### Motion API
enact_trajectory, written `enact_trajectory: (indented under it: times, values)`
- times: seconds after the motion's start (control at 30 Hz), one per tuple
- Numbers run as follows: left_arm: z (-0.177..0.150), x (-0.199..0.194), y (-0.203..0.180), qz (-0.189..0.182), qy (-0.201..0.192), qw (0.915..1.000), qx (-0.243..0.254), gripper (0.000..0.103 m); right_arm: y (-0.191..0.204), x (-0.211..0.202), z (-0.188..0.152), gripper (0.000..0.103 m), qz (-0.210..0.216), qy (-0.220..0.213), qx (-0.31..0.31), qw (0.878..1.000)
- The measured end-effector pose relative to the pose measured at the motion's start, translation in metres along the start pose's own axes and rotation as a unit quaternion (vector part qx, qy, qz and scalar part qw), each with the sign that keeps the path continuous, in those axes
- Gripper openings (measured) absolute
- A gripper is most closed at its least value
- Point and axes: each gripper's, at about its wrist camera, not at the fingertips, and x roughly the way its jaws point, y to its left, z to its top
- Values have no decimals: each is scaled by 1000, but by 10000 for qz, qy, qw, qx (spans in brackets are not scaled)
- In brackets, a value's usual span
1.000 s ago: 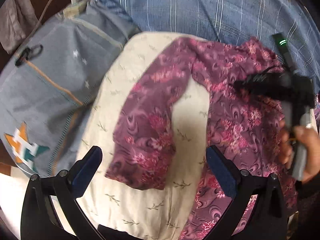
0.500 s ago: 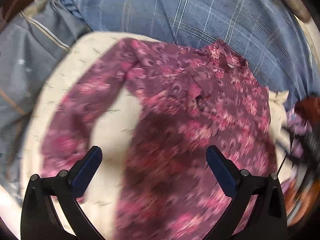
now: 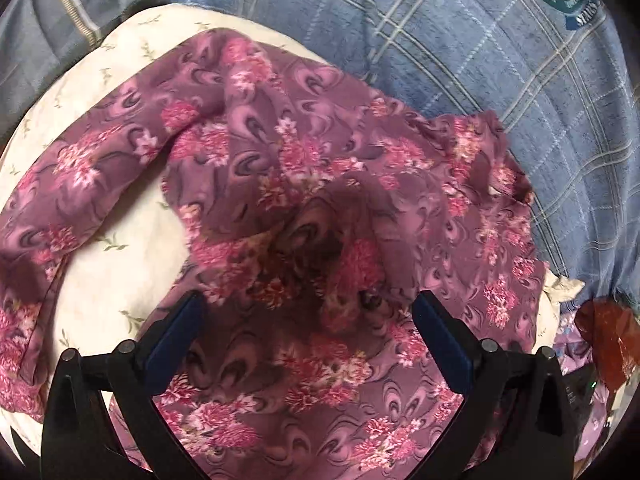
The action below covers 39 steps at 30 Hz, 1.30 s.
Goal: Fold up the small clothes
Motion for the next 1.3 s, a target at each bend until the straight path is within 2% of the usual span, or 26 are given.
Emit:
enact_trajectory:
  times: [0.03, 0.13, 0.17, 0.2, 0.23, 0.3, 0.43, 0.5, 0.63, 0.67, 0.73, 0.77, 0.8, 0.83, 0.87, 0.9, 0.97, 1.07, 1.17, 1.23, 1.27, 1.3]
  values:
    - [-1, -4, -1, -29, -77, 9999, 75, 103, 3, -13, 8, 5, 80, -52, -85, 9999]
    - [-5, -15, 2, -66, -296, 9995, 96, 103, -6, -95, 32, 6, -171, -1206, -343, 9920]
    - [-6, -16, 3, -60, -289, 9996, 9, 103, -16, -114, 37, 6, -275, -1438, -229, 9890]
    - [-9, -14, 2, -172, -207, 9996, -108, 103, -31, -128, 44, 6, -203, -1488, -30, 9887]
    - [-11, -12, 0, -283, -107, 9994, -152, 103, -45, -133, 49, 6, -116, -1361, 147, 9905]
    - [-20, -10, -11, -452, 19, 9989, -145, 103, -60, -134, 51, 6, -205, -1201, 280, 9922]
    - [-39, -9, -34, -756, 189, 9969, -61, 103, -67, -103, 52, 11, -199, -975, 291, 9946]
    - [-44, -2, -46, -838, 255, 9960, -163, 103, -67, -116, 50, 14, -119, -914, 299, 9953]
    - [-50, 29, -65, -703, 535, 9958, -258, 103, -65, -142, 49, 35, -39, -885, 334, 9955]
    - [-51, 37, -68, -610, 577, 9961, -278, 103, -66, -147, 47, 37, -11, -894, 325, 9955]
    - [-47, 40, -82, -354, 214, 9991, -126, 103, -69, -155, 46, 41, 41, -878, 275, 9957]
    - [-41, 40, -89, -322, 85, 9994, -20, 98, -70, -156, 45, 42, 28, -875, 278, 9958]
    - [-34, 41, -96, -268, 17, 9996, 79, 70, -72, -156, 46, 42, 12, -883, 315, 9956]
    - [-27, 42, -102, -249, 28, 9995, 166, 49, -73, -152, 49, 42, -3, -889, 359, 9954]
    - [-21, 44, -107, -333, 168, 9989, 282, 16, -73, -150, 51, 41, -12, -889, 381, 9953]
    - [-15, 42, -111, -383, 299, 9981, 374, 12, -73, -147, 52, 40, 22, -873, 363, 9955]
    - [-13, 21, -111, -350, 34, 9981, 499, 12, -64, -147, 54, 9, 184, -888, 217, 9956]
    - [-23, -20, -91, -515, -450, 9959, 589, 12, -47, -162, 41, 9, 588, -972, 25, 9935]
    - [-38, -29, -52, -302, -525, 9975, 371, 13, -43, -158, 15, 9, 531, -749, -248, 9955]
    - [-41, -6, -35, 169, -401, 9985, 334, 14, -55, -133, -5, 11, 211, -213, -190, 9994]
    - [-40, 5, -28, 223, -198, 9992, 261, 14, -60, -122, -11, 12, 23, -37, -248, 9997]
    - [-39, 15, -14, 87, 67, 9999, 81, 14, -66, -113, -19, 13, -330, 108, -311, 9989]
